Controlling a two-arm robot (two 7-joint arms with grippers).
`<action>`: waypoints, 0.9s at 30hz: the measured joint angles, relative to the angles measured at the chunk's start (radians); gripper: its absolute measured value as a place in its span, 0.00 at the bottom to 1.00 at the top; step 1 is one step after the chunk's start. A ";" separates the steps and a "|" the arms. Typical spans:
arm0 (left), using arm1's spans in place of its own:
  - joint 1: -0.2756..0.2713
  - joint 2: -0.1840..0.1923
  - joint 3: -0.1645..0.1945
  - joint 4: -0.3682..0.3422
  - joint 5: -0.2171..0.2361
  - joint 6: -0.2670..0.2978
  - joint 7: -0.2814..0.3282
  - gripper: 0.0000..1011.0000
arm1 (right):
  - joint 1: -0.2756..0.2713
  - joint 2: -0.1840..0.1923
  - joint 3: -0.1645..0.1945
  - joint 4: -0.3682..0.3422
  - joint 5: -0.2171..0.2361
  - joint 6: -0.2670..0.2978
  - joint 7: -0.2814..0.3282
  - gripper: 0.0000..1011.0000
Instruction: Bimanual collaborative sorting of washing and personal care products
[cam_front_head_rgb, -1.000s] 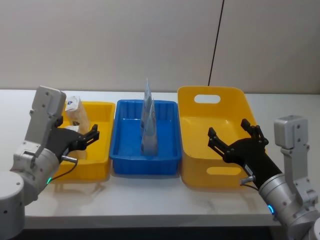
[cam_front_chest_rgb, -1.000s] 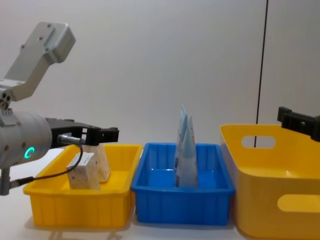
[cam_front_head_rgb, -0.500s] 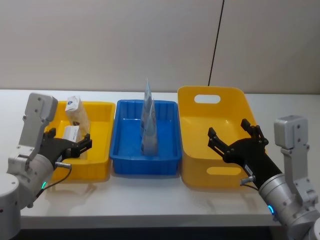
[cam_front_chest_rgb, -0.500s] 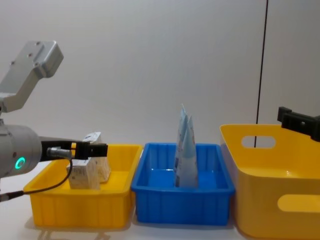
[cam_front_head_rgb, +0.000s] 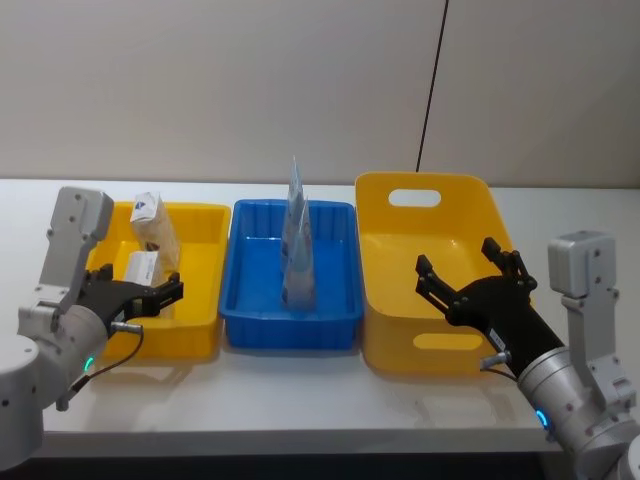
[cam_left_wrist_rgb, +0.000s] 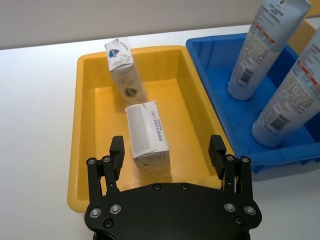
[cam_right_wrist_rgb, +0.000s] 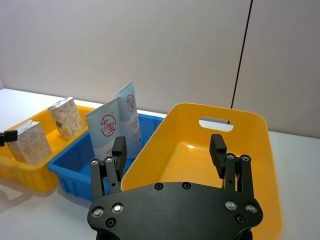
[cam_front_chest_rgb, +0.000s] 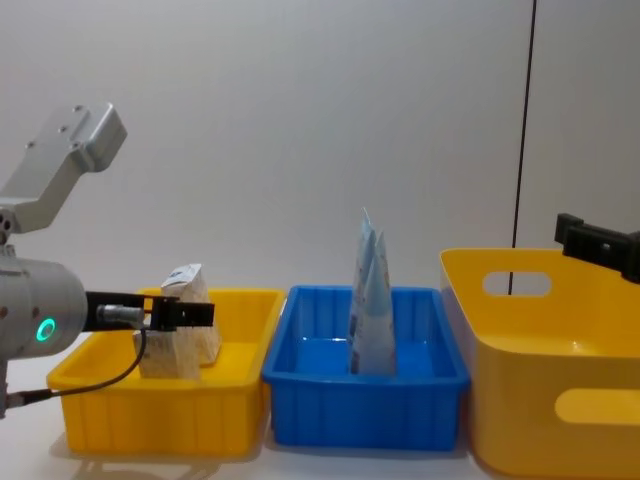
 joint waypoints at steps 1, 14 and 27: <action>-0.003 -0.001 -0.001 0.004 -0.001 0.002 -0.002 0.99 | 0.000 0.000 0.000 0.000 0.000 0.000 0.000 0.99; -0.038 -0.023 -0.021 0.074 -0.010 0.009 -0.017 0.99 | 0.000 0.000 0.000 0.000 0.000 0.000 0.000 0.99; -0.056 -0.039 -0.029 0.127 -0.011 0.007 -0.033 0.99 | 0.000 0.000 0.000 0.000 0.000 0.000 0.000 0.99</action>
